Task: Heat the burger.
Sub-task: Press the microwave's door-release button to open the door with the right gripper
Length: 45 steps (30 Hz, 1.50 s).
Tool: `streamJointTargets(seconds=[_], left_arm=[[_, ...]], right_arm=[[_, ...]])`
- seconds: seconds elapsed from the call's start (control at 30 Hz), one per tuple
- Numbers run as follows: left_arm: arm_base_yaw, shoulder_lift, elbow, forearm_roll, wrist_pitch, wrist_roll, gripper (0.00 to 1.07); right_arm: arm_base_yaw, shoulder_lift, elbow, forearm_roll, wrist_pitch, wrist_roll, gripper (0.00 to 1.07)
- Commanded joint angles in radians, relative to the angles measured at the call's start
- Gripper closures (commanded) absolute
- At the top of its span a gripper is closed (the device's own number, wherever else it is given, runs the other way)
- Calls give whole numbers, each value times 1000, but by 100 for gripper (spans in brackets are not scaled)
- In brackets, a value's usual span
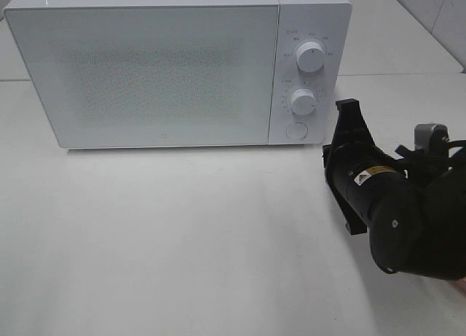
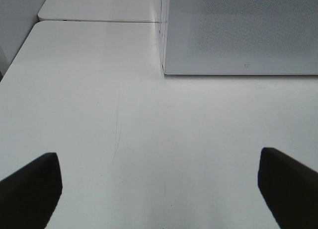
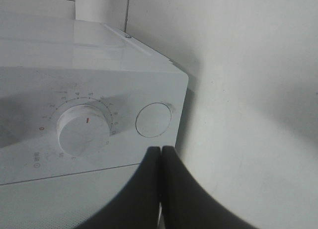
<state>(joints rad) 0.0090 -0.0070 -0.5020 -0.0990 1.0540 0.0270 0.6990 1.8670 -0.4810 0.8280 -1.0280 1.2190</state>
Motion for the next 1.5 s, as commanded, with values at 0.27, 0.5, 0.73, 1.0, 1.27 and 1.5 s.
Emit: streamJointTargets(seconds=[0.27, 0.5, 0.73, 1.0, 1.27, 1.5], left_arm=[[-4, -22, 3, -2, -16, 2, 7], [-4, -19, 3, -2, -16, 1, 7], [-4, -18, 3, -2, -16, 1, 7], [-4, -18, 3, -2, -16, 1, 7], [-4, -18, 3, -2, -16, 1, 7], [-4, -18, 3, -2, -16, 1, 7]], right_arm=[[-46, 86, -132, -25, 1, 36, 107], [-46, 141, -180, -23, 28, 56, 107], [-50, 205, -245, -23, 46, 73, 107], [-81, 217, -286, -24, 77, 63, 107], [-81, 259, -340, -27, 95, 70, 107], [-98, 277, -366, -27, 74, 69, 107]])
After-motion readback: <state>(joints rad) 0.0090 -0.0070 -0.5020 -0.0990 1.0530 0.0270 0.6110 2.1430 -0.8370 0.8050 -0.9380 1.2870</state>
